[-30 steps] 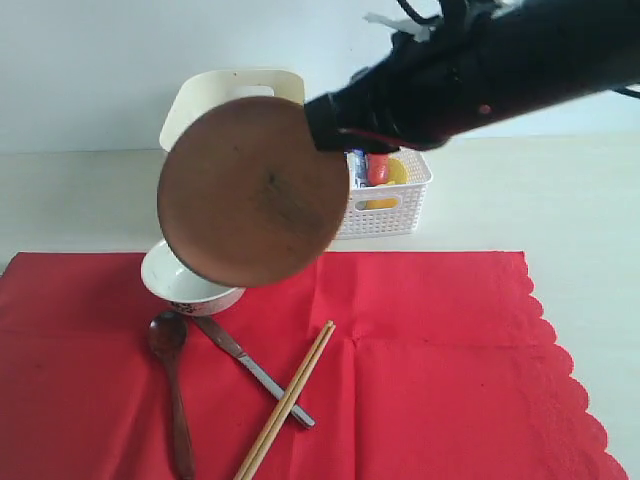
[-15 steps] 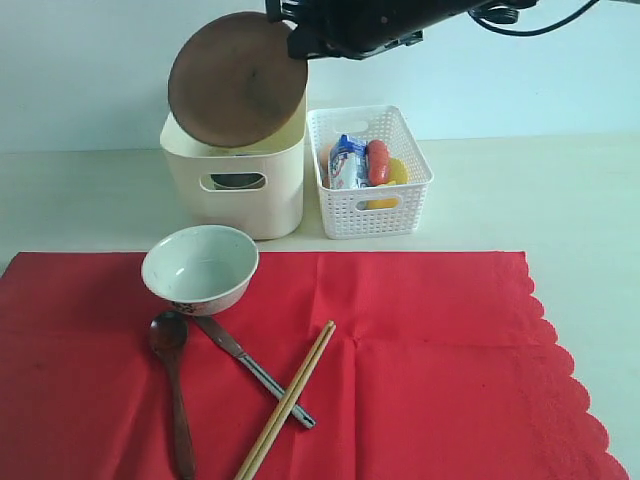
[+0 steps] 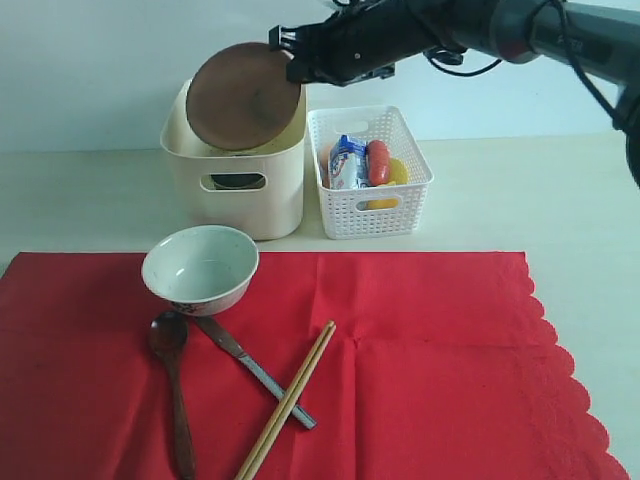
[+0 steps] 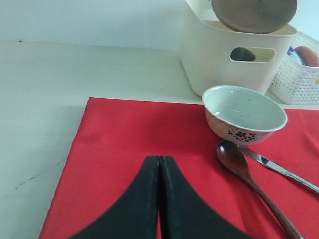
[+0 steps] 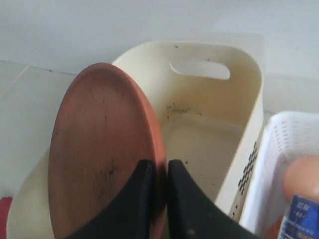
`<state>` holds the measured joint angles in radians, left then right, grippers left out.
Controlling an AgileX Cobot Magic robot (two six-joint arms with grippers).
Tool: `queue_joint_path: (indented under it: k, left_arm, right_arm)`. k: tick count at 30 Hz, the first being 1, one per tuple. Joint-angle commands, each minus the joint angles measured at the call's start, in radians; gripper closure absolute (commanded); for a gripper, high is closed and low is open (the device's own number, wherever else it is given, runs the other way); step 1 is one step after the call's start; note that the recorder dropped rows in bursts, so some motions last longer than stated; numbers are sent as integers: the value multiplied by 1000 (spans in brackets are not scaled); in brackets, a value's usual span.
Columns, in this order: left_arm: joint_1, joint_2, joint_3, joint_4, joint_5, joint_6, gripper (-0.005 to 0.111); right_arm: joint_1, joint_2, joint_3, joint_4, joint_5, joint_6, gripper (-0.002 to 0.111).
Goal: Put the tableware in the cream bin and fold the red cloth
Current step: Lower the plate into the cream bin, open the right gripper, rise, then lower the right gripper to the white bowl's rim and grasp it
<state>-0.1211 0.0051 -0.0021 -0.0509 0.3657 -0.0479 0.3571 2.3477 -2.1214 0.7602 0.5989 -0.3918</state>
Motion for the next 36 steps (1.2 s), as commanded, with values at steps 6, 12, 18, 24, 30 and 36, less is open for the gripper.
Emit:
queue_joint_path:
  k: [6, 12, 18, 24, 30, 36]
  left_arm:
    - [3, -5, 2, -2, -9, -6, 107]
    - [3, -5, 2, -2, -9, -6, 107]
    - [3, -5, 2, -2, -9, -6, 107]
    - [3, -5, 2, -2, -9, -6, 107]
    - [3, -5, 2, -2, -9, -6, 107]
    - [3, -5, 2, -2, -9, -6, 107]
  right_arm:
    - [-7, 31, -23, -1, 102, -50, 100]
    - [-7, 27, -23, -5, 117, -52, 66]
    - [-14, -19, -23, -12, 174, -52, 50]
    - [-14, -107, -23, -19, 312, -50, 50]
    - [-14, -208, -23, -19, 506, -50, 50]
    - [-14, -290, 76, -9, 622, -50, 51]
